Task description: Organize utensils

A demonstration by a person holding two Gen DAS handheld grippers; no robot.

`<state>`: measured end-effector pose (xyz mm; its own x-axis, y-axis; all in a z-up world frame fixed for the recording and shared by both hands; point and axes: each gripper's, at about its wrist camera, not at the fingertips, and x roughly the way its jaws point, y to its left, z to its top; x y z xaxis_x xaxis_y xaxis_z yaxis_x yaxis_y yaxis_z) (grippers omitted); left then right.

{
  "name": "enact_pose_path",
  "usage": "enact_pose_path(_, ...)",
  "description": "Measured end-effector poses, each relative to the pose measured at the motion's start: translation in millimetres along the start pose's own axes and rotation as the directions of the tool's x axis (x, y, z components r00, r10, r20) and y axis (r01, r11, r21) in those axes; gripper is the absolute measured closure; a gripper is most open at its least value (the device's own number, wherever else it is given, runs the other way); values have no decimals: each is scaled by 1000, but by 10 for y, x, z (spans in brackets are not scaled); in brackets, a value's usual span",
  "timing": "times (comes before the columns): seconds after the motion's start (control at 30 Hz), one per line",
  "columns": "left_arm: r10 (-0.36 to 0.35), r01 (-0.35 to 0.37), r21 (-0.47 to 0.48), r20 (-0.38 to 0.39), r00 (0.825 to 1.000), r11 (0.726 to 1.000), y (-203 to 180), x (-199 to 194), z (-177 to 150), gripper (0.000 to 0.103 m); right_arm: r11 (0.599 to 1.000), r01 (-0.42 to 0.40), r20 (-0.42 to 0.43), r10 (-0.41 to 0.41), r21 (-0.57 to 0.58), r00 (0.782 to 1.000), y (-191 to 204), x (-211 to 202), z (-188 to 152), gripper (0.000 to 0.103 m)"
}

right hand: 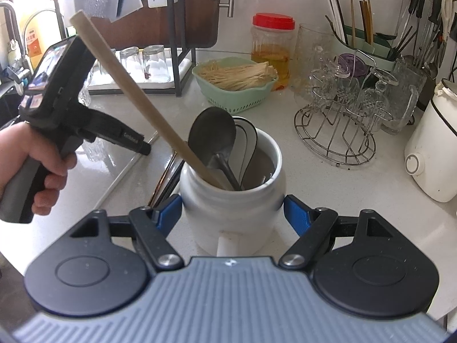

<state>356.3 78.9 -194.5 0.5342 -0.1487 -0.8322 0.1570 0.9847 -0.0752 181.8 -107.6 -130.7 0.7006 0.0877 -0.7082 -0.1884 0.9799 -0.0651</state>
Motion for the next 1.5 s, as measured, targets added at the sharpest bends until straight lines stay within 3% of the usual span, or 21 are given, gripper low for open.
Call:
enact_pose_path(0.37, 33, -34, 48, 31, 999, 998, -78, 165, 148, 69, 999, 7, -9, -7, -31, 1000, 25, -16, -21, 24)
enact_pose_path(0.63, 45, -44, 77, -9, 999, 996, -123, 260, 290, 70, 999, 12, 2, -12, -50, 1000, 45, -23, -34, 24)
enact_pose_path(0.83, 42, -39, 99, -33, 999, 994, -201, 295, 368, 93, 999, 15, 0, -15, -47, 1000, 26, -3, -33, 22)
enact_pose_path(1.0, 43, -37, 126, -47, 998, 991, -295, 282, 361, 95, 999, -18, -17, 17, -28, 1000, -29, 49, -30, 21)
enact_pose_path(1.5, -32, 31, 18, 73, 997, 999, -372, -564, 350, 95, 997, -72, 4, 72, -25, 997, -93, 48, -37, 19)
